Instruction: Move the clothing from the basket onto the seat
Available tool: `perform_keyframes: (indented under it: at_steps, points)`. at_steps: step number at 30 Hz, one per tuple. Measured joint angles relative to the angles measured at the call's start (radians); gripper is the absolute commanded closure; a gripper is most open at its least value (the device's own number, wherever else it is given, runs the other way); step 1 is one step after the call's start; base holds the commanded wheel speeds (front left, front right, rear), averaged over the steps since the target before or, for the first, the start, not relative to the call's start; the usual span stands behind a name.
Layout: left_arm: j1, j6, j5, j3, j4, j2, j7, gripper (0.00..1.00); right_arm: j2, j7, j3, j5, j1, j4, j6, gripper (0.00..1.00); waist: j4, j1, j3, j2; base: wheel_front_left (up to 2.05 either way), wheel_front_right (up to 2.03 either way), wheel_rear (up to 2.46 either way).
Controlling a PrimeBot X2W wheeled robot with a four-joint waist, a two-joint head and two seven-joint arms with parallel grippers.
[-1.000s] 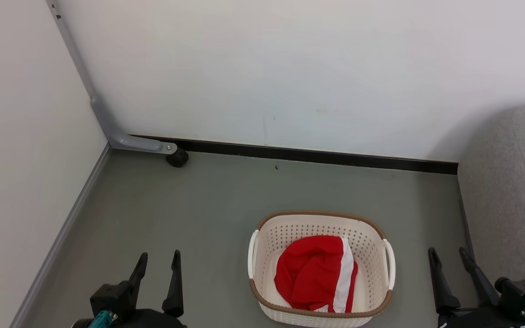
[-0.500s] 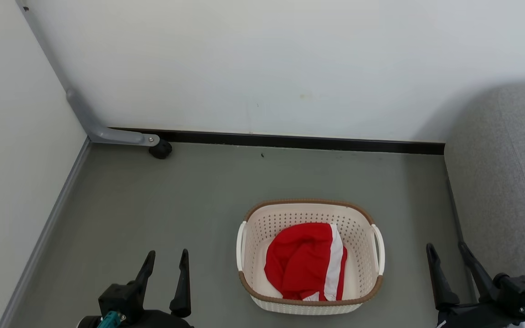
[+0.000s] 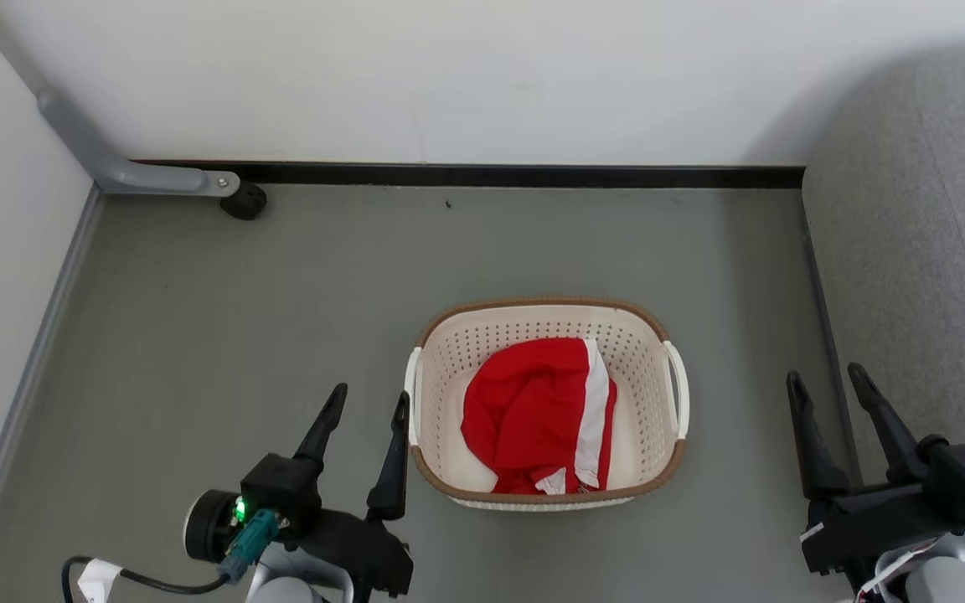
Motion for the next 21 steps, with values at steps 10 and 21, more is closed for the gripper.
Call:
perform_keyframes:
  at_steps: [10,21]
  points:
    - [-0.113,0.001,0.035,-0.009,0.022,0.002,0.018,0.0,0.017,0.0,0.019,-0.003,-0.083,-0.027,0.0,0.0,-0.055,0.0,0.134,0.0001,0.0,0.0,0.0]
    - [-0.233,0.001,0.077,-0.023,0.045,0.002,0.065,0.0,0.031,0.0,0.028,-0.01,-0.157,-0.038,0.0,0.0,-0.114,0.0001,0.269,0.0001,0.0,0.0,0.0]
